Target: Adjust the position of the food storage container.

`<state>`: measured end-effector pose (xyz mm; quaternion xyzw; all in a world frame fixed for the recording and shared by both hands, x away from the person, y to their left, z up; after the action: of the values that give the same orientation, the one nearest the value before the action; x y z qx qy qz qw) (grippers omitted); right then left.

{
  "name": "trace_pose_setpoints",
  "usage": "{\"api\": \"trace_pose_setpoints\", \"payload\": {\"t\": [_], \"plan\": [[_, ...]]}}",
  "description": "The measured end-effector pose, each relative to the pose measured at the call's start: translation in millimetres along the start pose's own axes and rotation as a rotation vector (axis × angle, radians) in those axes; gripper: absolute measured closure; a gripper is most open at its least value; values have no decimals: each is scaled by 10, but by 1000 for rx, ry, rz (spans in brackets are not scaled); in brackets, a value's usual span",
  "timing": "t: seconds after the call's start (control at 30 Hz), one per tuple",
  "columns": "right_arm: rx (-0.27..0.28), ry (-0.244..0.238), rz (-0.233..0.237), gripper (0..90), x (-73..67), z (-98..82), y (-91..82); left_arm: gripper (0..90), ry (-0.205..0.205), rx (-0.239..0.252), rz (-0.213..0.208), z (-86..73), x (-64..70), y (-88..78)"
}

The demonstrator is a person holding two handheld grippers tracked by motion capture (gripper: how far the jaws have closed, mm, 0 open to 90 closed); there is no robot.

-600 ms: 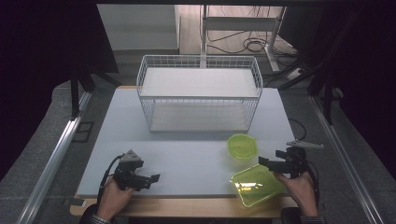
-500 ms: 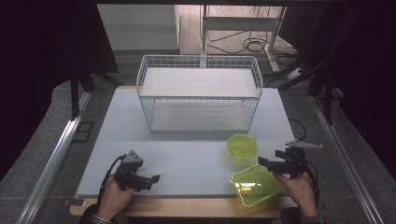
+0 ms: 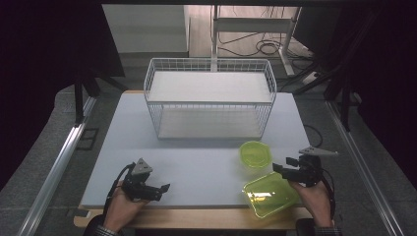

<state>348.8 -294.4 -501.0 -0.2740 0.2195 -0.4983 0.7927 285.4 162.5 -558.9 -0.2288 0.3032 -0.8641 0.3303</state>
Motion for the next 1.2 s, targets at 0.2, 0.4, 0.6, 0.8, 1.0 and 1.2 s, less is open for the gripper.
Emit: {"api": "trace_pose_setpoints", "payload": {"t": [0.2,0.4,0.6,0.8,1.0,1.2], "plan": [[-6,-33,-15,514,-6,52,-27,67,22,-2,15,6,29,28],[-38,-73,-10,651,-49,62,8,67,37,4,23,14,35,30],[-52,-90,8,793,-103,99,24,70,48,-2,25,11,45,45],[-49,-89,10,885,-102,146,63,75,64,-15,29,10,61,70],[-46,-104,55,888,-260,233,123,79,71,-25,37,5,64,86],[-50,-137,107,887,-518,345,273,79,68,-23,41,6,56,82]]}}
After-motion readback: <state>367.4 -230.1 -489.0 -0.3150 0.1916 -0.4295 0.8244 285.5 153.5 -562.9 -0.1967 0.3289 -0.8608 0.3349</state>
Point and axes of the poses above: each handheld gripper's, and its own axes: y roughly forward along the jaws, z roughly out of its top, x roughly to its right, the point moved 5 cm from there along y, roughly forward along the jaws, and after that the axes turned 9 degrees about -z, right-handed, at the moved point
